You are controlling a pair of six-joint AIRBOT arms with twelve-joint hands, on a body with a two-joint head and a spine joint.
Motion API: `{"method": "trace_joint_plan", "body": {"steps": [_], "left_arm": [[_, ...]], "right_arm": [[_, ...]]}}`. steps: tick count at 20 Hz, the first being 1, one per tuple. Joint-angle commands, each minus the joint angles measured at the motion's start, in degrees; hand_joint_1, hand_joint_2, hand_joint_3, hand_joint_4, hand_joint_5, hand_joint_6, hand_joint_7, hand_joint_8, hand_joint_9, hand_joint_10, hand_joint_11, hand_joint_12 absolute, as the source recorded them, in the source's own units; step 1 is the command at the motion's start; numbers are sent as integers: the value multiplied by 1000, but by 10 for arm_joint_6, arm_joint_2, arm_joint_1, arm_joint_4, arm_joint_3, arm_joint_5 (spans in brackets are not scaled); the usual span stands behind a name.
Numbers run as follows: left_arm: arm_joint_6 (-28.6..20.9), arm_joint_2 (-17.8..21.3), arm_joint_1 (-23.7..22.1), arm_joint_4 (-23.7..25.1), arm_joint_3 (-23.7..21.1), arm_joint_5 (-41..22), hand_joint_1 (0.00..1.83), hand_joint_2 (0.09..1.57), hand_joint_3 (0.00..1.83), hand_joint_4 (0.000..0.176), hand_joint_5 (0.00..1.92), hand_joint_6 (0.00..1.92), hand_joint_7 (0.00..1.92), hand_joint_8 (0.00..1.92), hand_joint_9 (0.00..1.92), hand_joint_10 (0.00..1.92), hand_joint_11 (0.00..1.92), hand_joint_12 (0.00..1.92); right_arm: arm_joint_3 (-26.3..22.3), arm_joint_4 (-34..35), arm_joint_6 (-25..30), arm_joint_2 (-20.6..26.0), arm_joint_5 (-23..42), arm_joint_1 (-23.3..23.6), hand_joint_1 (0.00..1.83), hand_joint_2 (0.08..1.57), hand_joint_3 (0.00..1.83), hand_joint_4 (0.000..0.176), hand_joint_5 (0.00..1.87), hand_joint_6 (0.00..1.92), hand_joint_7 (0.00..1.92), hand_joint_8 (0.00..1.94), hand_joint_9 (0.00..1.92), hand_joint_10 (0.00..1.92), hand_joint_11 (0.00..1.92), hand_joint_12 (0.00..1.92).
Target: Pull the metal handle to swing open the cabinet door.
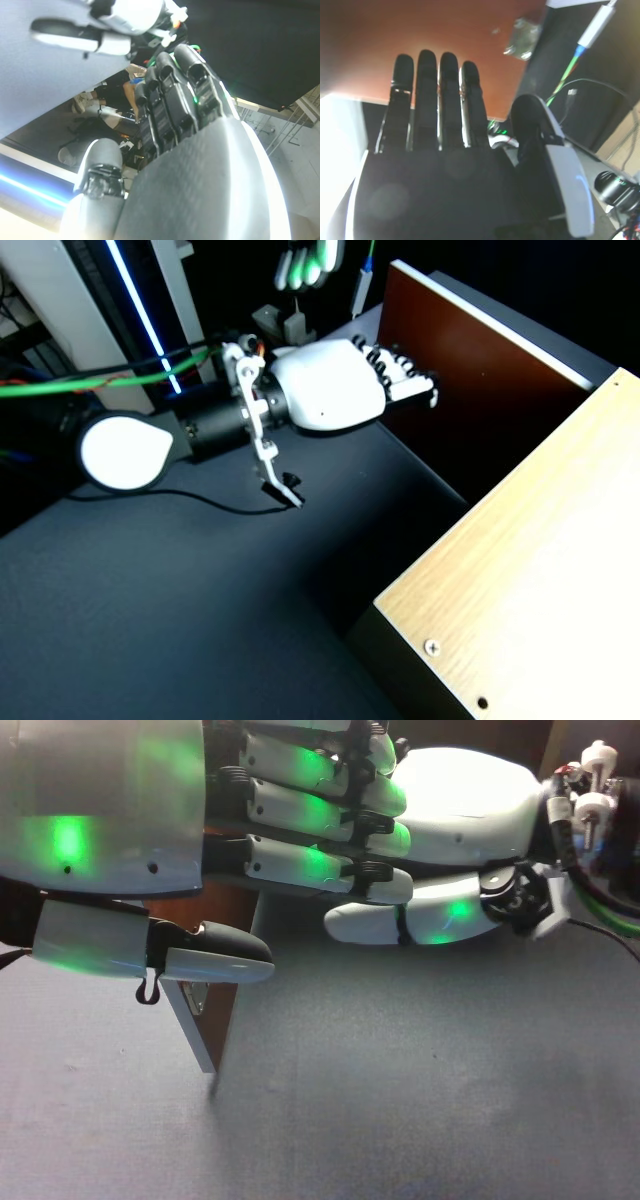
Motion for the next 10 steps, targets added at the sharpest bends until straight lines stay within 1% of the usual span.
{"method": "trace_joint_plan", "body": {"steps": [1,2,3,4,6,9,10], "left_arm": [[6,4,-5,-55,-1,-14,0,1567,17,0,432,3,452,2,434,3,84,796],[6,4,-5,-55,-1,-14,0,1568,14,0,426,0,448,0,428,0,78,791],[6,4,-5,-55,-1,-14,0,1569,14,0,425,0,448,0,429,0,77,789],[6,4,-5,-55,-1,-14,0,1569,13,0,424,0,447,0,429,0,77,789],[6,4,-5,-55,-1,-14,0,1571,12,0,427,1,450,1,433,2,81,789],[6,4,-5,-55,-1,-14,0,1570,11,0,428,2,454,2,436,3,84,789],[6,4,-5,-55,-1,-14,0,1571,11,0,428,1,455,3,438,4,85,789]], "right_arm": [[-4,64,2,5,51,6,0,1571,59,0,403,3,422,2,392,4,0,993],[-3,79,2,9,51,7,0,1571,52,0,393,1,412,1,383,0,0,972],[0,79,9,11,50,12,0,1571,59,0,409,6,428,5,399,5,0,999],[3,79,21,12,48,16,0,1571,59,0,395,3,408,3,377,2,0,959],[4,79,34,17,48,21,0,1571,60,0,394,3,410,4,376,3,0,947],[-9,96,36,31,48,25,0,1571,64,0,393,1,411,2,380,3,0,963],[-13,98,36,36,48,28,0,1571,72,0,412,6,430,5,398,7,0,1000]]}}
